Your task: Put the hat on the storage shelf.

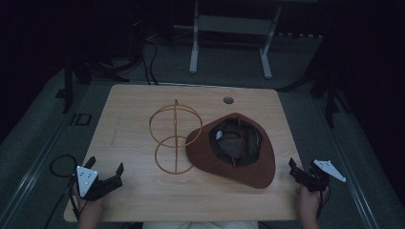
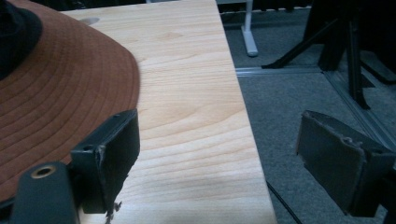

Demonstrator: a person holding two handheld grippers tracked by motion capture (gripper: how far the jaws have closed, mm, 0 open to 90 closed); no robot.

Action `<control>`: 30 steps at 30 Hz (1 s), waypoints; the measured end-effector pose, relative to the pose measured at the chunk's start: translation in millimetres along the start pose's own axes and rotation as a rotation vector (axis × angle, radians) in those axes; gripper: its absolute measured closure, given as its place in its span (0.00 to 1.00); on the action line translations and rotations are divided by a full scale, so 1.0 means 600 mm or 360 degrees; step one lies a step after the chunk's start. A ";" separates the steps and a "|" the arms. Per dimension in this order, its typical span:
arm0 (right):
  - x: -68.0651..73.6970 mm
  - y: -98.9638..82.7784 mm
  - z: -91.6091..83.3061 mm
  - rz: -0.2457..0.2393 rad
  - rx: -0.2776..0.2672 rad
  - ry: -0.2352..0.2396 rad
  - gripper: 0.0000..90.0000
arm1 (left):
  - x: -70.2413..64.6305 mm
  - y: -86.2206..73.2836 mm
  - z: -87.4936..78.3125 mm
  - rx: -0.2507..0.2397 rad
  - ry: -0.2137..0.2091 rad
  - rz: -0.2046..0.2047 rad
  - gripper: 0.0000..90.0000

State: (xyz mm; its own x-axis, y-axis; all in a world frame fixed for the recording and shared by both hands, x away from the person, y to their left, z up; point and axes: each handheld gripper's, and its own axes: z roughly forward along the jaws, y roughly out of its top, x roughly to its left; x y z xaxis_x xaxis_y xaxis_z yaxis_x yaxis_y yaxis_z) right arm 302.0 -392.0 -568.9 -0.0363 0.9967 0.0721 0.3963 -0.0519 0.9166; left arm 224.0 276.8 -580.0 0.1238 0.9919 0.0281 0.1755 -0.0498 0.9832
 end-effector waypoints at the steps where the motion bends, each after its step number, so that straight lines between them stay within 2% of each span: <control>1: 0.000 0.000 0.000 0.0002 0.0004 -0.0009 0.15 | -0.001 0.000 0.000 -0.0008 -0.0005 -0.0011 0.03; 5: 0.003 0.000 0.000 -0.0009 0.0018 0.0002 0.15 | -0.005 0.002 0.001 -0.0017 -0.0057 -0.0037 0.03; 8: 0.006 -0.001 0.000 -0.0031 0.0030 0.0029 0.15 | -0.007 0.002 0.002 -0.0014 -0.0064 -0.0041 0.03; 9: 0.010 0.002 -0.002 -0.0055 0.0056 0.0046 0.17 | -0.012 0.002 0.003 -0.0012 -0.0113 -0.0046 0.03; 12: 0.018 0.010 -0.008 -0.0036 0.0108 0.0082 0.17 | -0.018 0.003 0.003 -0.0007 -0.0152 -0.0038 0.03; 14: 0.028 0.020 -0.015 -0.0067 0.0106 0.0097 0.17 | -0.022 0.004 0.003 -0.0009 -0.0170 -0.0040 0.03; 19: 0.060 0.046 -0.030 -0.0156 0.0039 0.0161 0.16 | -0.026 0.004 0.004 0.0013 -0.0202 -0.0051 0.03; 23: 0.091 0.067 -0.032 -0.0245 0.0042 0.0217 0.16 | -0.030 0.004 0.004 0.0015 -0.0216 -0.0041 0.03; 26: 0.110 0.082 -0.029 -0.0312 0.0065 0.0249 0.16 | -0.032 0.005 0.004 0.0024 -0.0224 -0.0028 0.03; 30: 0.132 0.103 -0.021 -0.0326 0.0122 0.0326 0.15 | -0.033 0.005 0.005 0.0033 -0.0228 -0.0013 0.03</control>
State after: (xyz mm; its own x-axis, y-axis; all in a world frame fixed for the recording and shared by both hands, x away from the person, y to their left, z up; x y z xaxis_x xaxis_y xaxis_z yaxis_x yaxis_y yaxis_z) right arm 312.2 -316.7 -501.7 -0.3039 0.9523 -0.0263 0.4297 0.1616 0.8884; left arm 225.0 256.6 -578.4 0.2602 0.9655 -0.0070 0.1973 -0.0460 0.9793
